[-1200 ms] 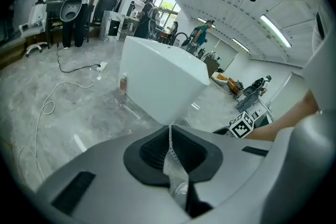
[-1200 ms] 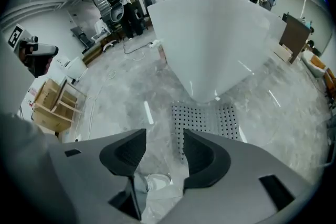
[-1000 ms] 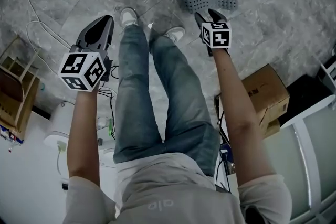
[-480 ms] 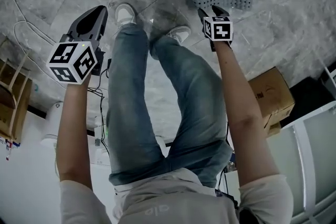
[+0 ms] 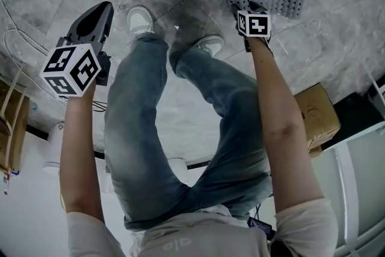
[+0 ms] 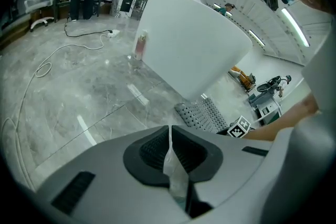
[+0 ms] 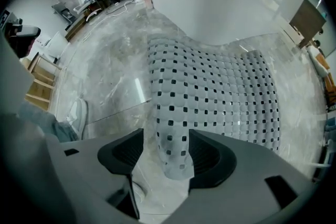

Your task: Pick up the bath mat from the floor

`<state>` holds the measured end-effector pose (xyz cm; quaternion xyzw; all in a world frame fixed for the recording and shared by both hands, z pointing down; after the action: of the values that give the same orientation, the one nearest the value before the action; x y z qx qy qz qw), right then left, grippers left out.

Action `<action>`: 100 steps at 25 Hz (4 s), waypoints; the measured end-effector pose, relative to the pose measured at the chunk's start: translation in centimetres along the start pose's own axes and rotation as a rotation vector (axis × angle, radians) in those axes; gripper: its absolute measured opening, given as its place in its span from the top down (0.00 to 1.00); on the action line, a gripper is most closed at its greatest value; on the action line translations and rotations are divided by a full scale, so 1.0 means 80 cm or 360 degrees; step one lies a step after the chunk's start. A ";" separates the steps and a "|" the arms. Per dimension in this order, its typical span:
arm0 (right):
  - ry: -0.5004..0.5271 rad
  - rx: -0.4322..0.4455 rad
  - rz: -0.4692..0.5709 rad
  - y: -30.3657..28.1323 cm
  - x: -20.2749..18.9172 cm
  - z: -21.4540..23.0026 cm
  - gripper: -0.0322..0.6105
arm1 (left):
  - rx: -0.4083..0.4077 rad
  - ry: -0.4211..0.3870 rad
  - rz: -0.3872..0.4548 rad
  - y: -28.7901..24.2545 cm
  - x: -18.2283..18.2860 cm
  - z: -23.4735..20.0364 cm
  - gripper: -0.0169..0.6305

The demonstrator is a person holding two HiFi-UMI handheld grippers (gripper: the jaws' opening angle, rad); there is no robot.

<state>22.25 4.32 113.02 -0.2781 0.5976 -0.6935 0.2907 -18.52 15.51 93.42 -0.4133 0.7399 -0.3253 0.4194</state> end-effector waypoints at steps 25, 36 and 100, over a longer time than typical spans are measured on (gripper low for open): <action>-0.0023 -0.0142 -0.0146 -0.050 0.005 0.020 0.73 | 0.0075 -0.0017 -0.0045 -0.034 -0.018 -0.053 0.95; -0.0028 -0.0128 -0.0049 0.021 0.017 -0.003 0.79 | 0.0076 -0.0009 -0.0078 0.021 -0.016 -0.033 0.95; -0.0542 0.0338 0.0706 0.708 0.039 -0.200 0.84 | -0.0088 -0.0209 -0.0090 0.393 0.195 0.267 0.95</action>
<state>12.41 6.06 54.94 -0.2210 0.5105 -0.6152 0.5587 -14.91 12.88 52.60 -0.4658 0.7077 -0.2885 0.4461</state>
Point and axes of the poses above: the fingertips, and each gripper's own axes: y backward along the fingers, z to its right, x out of its top, the point moved 5 cm from there along y, backward along the fingers, and after that the axes turned 6 degrees about -z, right-handed, at the moved point
